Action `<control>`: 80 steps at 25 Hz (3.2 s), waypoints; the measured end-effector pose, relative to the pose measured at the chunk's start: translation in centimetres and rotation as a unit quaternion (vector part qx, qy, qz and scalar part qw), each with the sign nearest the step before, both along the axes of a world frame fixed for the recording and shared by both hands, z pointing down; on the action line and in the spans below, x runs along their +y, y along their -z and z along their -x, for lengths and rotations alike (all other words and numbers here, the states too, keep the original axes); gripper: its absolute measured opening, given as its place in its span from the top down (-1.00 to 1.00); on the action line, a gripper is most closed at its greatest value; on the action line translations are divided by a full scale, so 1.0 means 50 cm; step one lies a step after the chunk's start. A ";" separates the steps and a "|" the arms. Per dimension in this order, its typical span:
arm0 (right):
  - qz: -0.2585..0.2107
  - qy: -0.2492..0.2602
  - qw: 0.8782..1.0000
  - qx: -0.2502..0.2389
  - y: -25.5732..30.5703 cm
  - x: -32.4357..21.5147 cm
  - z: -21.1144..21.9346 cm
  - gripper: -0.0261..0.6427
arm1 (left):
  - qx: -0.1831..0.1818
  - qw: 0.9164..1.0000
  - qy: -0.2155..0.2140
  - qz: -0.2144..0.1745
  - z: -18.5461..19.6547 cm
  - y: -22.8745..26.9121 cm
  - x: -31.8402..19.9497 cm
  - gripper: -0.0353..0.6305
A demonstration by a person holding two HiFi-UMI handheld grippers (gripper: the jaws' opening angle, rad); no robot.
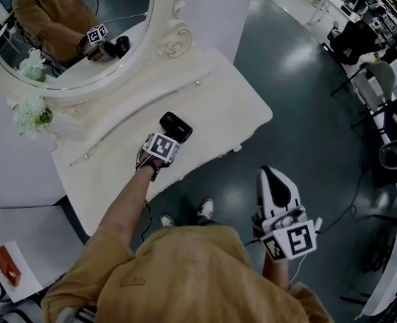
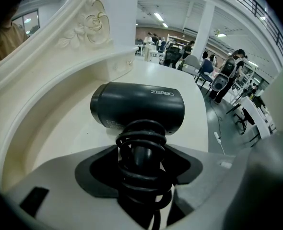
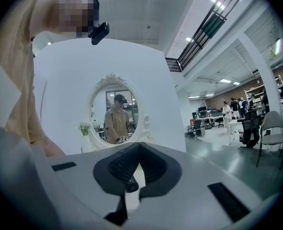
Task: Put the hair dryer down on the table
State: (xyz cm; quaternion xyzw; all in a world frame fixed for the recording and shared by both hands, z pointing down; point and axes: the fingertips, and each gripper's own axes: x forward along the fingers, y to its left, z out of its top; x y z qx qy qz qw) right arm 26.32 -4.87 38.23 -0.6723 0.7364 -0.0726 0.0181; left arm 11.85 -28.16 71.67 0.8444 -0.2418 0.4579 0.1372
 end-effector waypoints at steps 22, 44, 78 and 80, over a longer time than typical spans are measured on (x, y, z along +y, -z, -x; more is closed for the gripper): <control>-0.015 -0.009 1.000 -0.009 0.007 0.052 -0.022 0.91 | 0.075 0.994 0.047 -0.071 0.066 0.075 0.013 -0.33; -0.030 0.091 0.995 -0.001 0.045 -0.010 0.177 0.91 | 0.238 0.954 0.123 -0.134 0.188 0.309 0.035 0.19; -0.062 0.112 0.992 -0.016 0.133 -0.128 0.183 0.92 | 0.331 0.856 0.133 -0.374 0.421 0.817 0.114 0.88; -0.065 0.112 0.991 -0.014 0.138 -0.138 0.180 0.92 | 0.334 0.848 0.145 -0.386 0.450 0.839 0.118 0.88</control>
